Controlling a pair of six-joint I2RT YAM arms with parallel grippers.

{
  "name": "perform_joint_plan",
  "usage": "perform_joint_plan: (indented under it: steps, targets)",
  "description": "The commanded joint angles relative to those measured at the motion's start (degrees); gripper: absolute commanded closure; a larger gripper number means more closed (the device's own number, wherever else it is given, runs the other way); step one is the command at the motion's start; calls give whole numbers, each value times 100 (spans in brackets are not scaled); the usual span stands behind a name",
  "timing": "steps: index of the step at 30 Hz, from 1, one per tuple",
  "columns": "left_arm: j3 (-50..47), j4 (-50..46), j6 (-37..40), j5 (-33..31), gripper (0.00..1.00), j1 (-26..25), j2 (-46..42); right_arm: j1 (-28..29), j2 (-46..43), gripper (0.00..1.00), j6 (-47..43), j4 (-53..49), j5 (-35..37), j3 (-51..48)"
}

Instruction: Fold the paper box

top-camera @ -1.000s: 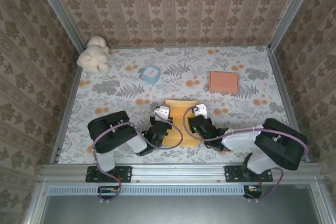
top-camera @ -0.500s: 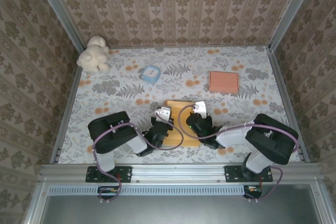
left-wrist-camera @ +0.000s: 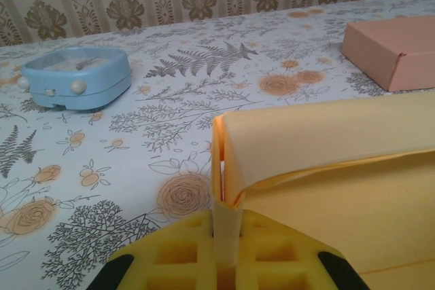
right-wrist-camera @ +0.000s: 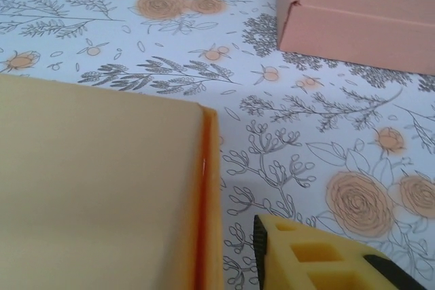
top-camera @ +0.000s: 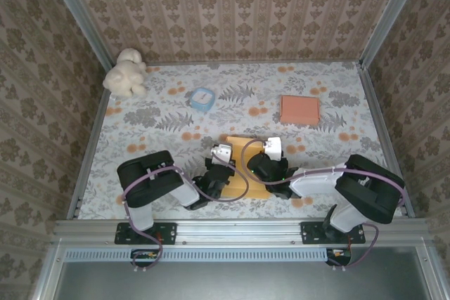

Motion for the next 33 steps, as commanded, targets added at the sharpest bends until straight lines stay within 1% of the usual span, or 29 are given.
perform_joint_plan:
  steps: [1, 4, 7, 10, 12, 15, 18, 21, 25, 29, 33]
  targets:
    - [-48, -550, -119, -1121, 100, 137, -246, -125, -223, 66, 807, -1724, 1292, -123]
    - [42, -861, -215, -1200, 100, 137, -300, -126, -297, 66, 745, -1622, 1191, -125]
    - [73, -934, -267, -1174, 100, 137, -299, -92, -332, 64, 317, -1159, 760, -126]
    - [65, -901, -276, -1101, 100, 137, -292, -83, -477, 60, -210, -209, -228, -320]
    - [81, -842, -233, -1016, 100, 137, -255, -89, -592, 57, -388, 337, -884, -468]
    - [125, -791, -188, -943, 100, 137, -181, -72, -854, 52, -543, 579, -1547, -490]
    - [135, -722, -137, -928, 100, 137, -133, -32, -1044, 48, -630, 550, -1978, -473]
    - [135, -690, -95, -945, 100, 146, -143, 50, -1335, 45, -678, 470, -2263, -537]
    - [102, -674, -95, -910, 100, 182, -170, 134, -1894, 43, -748, 21, -2534, -577]
    - [41, -449, -64, -662, 100, 233, -146, 142, -2772, 42, -714, -684, -2430, -564]
    - [-167, 678, 349, -156, 100, 242, 205, 26, -3643, 41, -720, -1313, -2070, -470]
